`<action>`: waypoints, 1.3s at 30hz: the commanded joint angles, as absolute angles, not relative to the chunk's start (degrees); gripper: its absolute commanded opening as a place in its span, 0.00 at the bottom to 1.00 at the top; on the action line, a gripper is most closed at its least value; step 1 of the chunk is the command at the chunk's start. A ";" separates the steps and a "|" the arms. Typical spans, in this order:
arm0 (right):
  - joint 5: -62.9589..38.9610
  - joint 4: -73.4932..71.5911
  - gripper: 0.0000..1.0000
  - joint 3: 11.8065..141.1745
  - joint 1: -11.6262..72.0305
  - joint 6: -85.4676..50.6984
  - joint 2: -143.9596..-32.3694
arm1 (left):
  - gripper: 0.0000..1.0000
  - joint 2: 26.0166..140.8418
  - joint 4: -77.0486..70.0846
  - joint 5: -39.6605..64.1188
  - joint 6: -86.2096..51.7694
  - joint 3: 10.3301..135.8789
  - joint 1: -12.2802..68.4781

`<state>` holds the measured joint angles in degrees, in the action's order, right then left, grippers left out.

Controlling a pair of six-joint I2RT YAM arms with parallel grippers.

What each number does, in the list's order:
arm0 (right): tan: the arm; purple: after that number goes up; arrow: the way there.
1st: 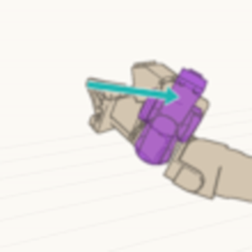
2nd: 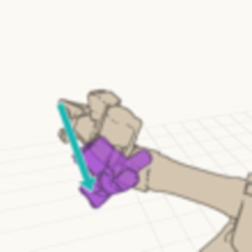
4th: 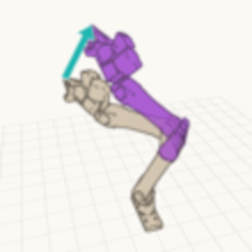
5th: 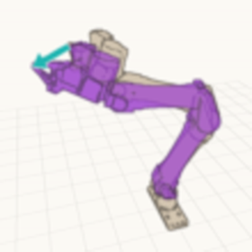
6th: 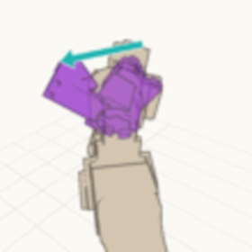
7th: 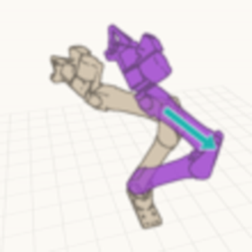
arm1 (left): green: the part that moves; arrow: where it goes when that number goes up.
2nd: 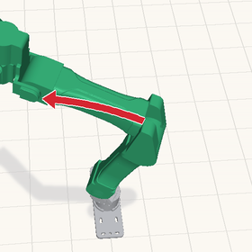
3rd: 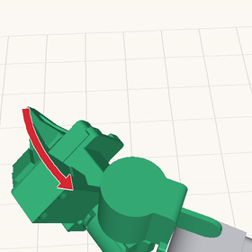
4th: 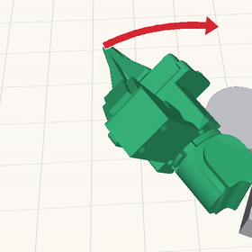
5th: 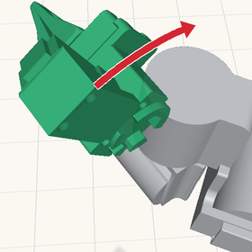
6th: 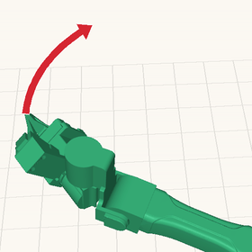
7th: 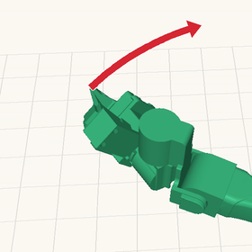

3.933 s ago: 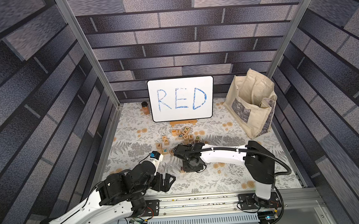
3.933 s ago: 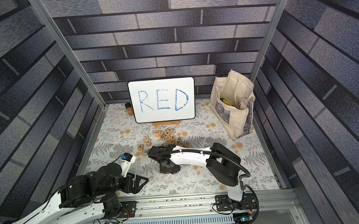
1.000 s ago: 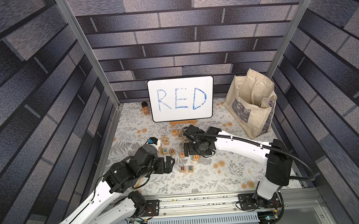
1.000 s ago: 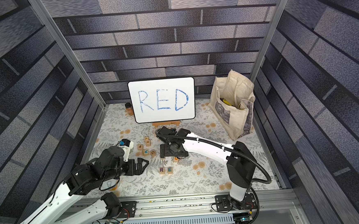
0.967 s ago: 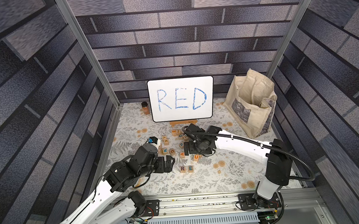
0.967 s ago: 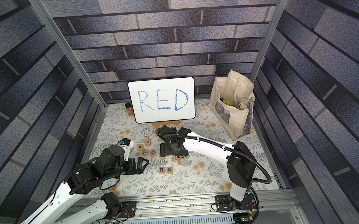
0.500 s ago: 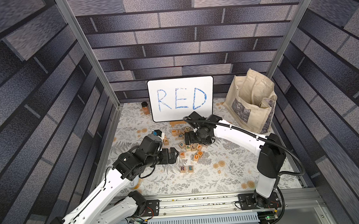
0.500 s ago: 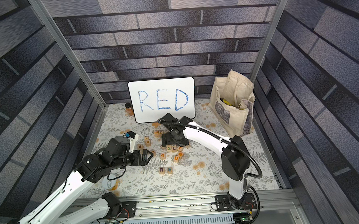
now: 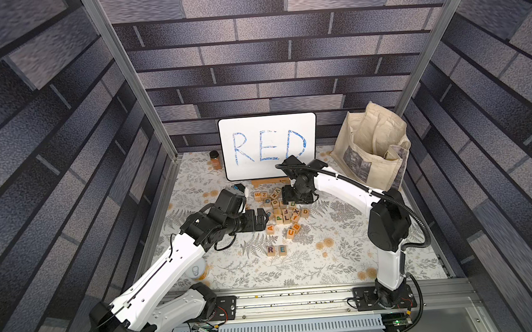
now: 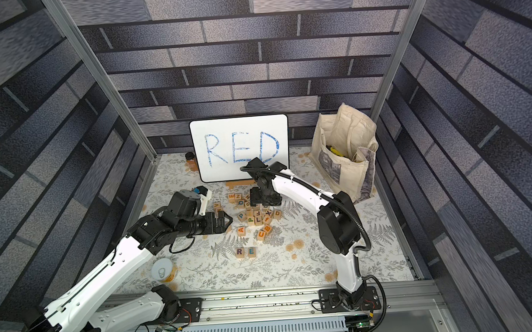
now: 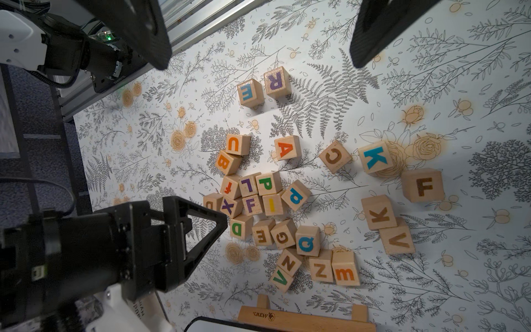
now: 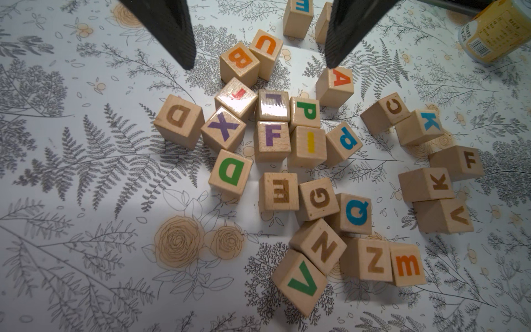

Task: Assemble the uppercase word "red" with letter blocks
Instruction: Pick up the letter block from the center of the board.

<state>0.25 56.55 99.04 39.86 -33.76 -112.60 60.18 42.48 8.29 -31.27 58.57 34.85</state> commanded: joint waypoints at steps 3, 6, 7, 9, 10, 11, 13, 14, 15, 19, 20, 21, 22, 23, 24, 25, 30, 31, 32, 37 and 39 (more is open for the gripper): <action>-0.93 58.90 0.68 102.71 38.17 -33.10 -115.57 | 1.00 62.76 40.47 10.79 -28.32 61.55 33.19; -1.51 58.88 0.65 104.37 37.46 -32.98 -119.52 | 1.00 64.15 40.40 11.53 -27.71 62.38 32.23; -1.61 58.89 0.63 104.84 37.23 -33.05 -120.27 | 1.00 64.65 40.33 11.89 -27.51 62.57 31.93; -1.83 58.82 0.62 105.54 36.87 -33.04 -121.41 | 1.00 65.40 40.09 12.28 -27.31 62.92 31.39; -1.82 58.88 0.58 105.81 36.66 -33.05 -122.04 | 1.00 65.64 39.93 12.52 -27.17 63.08 31.08; -1.74 58.80 0.56 106.07 36.50 -33.04 -122.53 | 1.00 66.08 39.82 12.74 -27.13 63.17 30.87; -1.86 58.50 0.55 106.30 36.07 -33.20 -123.34 | 1.00 66.74 39.63 13.00 -26.91 63.41 30.58; -2.03 58.38 0.55 106.47 35.93 -33.16 -123.84 | 1.00 67.13 39.52 13.16 -26.89 63.46 30.41; -2.04 58.36 0.55 106.65 35.70 -33.16 -124.27 | 1.00 67.45 39.38 13.33 -26.74 63.54 30.33; -2.07 58.27 0.53 107.13 35.00 -33.31 -125.71 | 1.00 68.79 39.02 13.88 -26.68 64.11 30.01; -2.19 58.10 0.53 107.22 34.83 -33.29 -126.01 | 1.00 68.99 38.94 13.94 -26.66 64.23 30.00; -2.29 57.99 0.53 107.30 34.68 -33.26 -126.33 | 1.00 69.33 38.89 14.06 -26.61 64.30 30.00; -2.46 57.92 0.53 107.38 34.50 -33.30 -126.70 | 1.00 69.60 38.72 14.14 -26.59 64.42 29.97; -2.68 57.71 0.52 107.38 34.35 -33.31 -126.96 | 1.00 69.98 38.64 14.23 -26.50 64.59 29.82; -2.73 57.58 0.52 107.45 34.19 -33.28 -127.21 | 1.00 70.19 38.48 14.32 -26.53 64.68 29.88; -2.98 57.36 0.52 107.49 34.04 -33.28 -127.48 | 1.00 70.52 38.36 14.37 -26.49 64.84 29.78; -3.69 56.96 0.53 108.86 33.53 -33.14 -129.04 | 1.00 72.10 38.23 14.73 -26.19 65.68 29.60; -3.77 57.08 0.53 109.36 33.57 -33.13 -129.53 | 1.00 72.40 38.14 14.77 -26.17 65.95 29.51; -3.78 57.13 0.53 109.76 33.57 -33.15 -129.86 | 1.00 72.63 38.17 14.83 -26.19 66.07 29.53; -3.29 57.30 0.51 110.54 33.57 -33.61 -131.22 | 1.00 73.37 38.31 14.94 -26.02 66.62 29.38; -2.73 57.54 0.48 110.46 33.57 -33.95 -131.35 | 1.00 73.48 38.32 14.99 -25.93 66.62 29.35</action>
<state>-3.11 56.60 109.19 33.93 -33.32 -130.06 73.30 38.28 13.98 -27.35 64.73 29.89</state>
